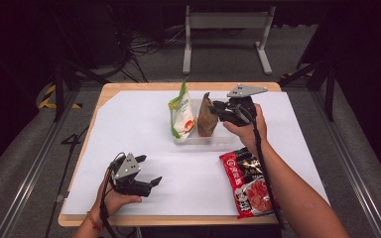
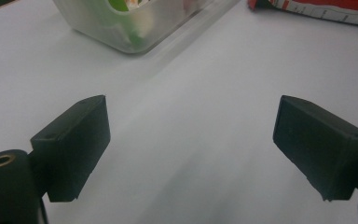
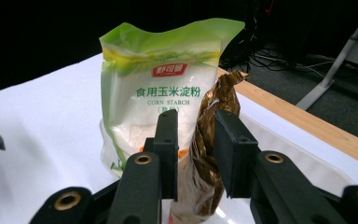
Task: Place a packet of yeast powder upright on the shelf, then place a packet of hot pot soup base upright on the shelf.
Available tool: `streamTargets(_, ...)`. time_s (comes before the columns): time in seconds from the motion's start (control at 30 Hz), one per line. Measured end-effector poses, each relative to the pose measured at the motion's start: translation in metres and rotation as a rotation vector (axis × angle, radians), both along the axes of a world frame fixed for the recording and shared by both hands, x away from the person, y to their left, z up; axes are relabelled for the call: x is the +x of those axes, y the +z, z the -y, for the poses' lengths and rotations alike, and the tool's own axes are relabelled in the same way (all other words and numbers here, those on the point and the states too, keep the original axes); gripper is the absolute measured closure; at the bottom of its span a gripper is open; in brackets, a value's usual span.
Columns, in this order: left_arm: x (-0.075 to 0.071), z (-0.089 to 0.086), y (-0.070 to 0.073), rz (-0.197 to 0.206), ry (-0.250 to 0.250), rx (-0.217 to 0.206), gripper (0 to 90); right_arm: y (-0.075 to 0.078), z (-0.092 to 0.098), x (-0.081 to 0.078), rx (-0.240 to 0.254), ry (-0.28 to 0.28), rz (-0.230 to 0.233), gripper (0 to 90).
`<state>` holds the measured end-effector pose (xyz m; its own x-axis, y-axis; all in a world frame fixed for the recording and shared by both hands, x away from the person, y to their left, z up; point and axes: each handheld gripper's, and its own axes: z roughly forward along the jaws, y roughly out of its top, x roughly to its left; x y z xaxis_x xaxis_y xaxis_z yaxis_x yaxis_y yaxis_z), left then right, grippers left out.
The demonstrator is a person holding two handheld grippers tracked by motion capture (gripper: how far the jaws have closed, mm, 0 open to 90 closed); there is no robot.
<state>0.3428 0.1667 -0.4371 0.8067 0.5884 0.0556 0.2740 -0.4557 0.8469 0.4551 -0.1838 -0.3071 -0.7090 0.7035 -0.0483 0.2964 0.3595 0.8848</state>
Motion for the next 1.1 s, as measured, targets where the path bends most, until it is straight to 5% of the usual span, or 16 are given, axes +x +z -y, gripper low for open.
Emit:
streamTargets(0.7, -0.007, -0.008, -0.001, -0.006, 0.022, -0.002, 11.9, -0.004, 0.049, -0.045, -0.075, 0.096, 0.022, 68.8)
streamTargets(1.1, -0.001, 0.002, 0.0, -0.009, -0.01, 0.005, 11.9, -0.041, 0.088, -0.071, -0.136, 0.095, -0.051, 63.2)
